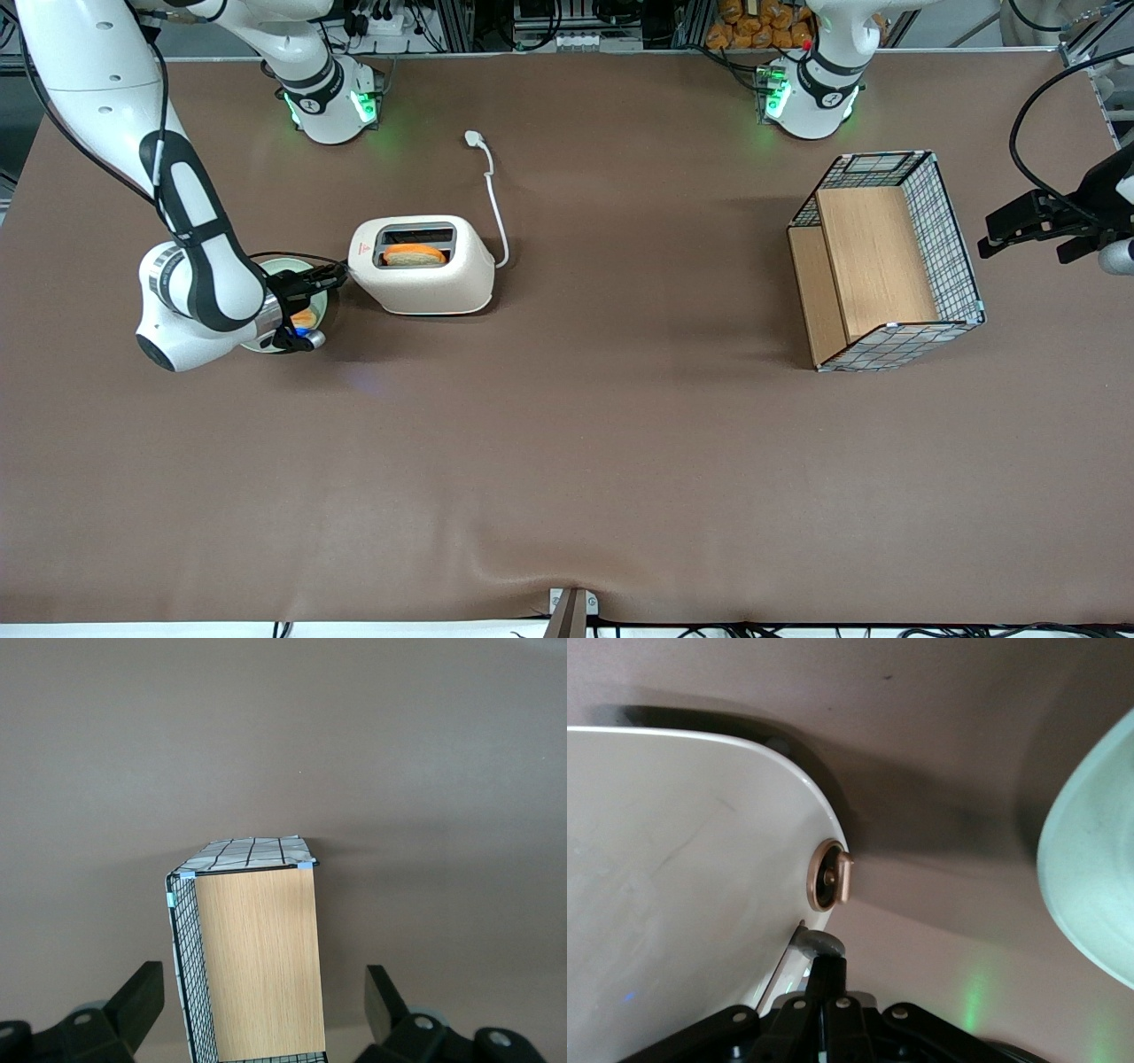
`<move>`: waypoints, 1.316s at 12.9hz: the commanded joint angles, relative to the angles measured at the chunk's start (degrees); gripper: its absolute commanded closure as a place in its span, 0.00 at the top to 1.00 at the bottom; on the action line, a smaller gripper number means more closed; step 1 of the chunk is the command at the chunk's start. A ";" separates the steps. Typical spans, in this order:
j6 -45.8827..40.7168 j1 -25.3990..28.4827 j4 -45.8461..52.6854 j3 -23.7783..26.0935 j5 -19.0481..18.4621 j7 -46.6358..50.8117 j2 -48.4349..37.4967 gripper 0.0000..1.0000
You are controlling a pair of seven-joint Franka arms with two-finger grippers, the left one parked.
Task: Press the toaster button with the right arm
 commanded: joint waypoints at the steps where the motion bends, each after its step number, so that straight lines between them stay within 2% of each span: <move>1: 4.15 1.40 -0.71 1.29 1.53 -0.77 3.13 0.00; 8: -0.95 1.22 2.09 0.68 0.75 0.20 -1.18 0.00; 14: -7.19 1.05 10.88 -2.66 -1.19 0.82 -1.44 0.02; 15: -7.55 0.96 11.94 -3.27 -1.28 0.73 -1.44 0.11; 16: -7.64 0.96 13.16 -4.06 -1.28 0.64 -1.44 0.30; 17: -7.64 0.87 14.39 -4.51 -1.36 0.73 -1.44 0.55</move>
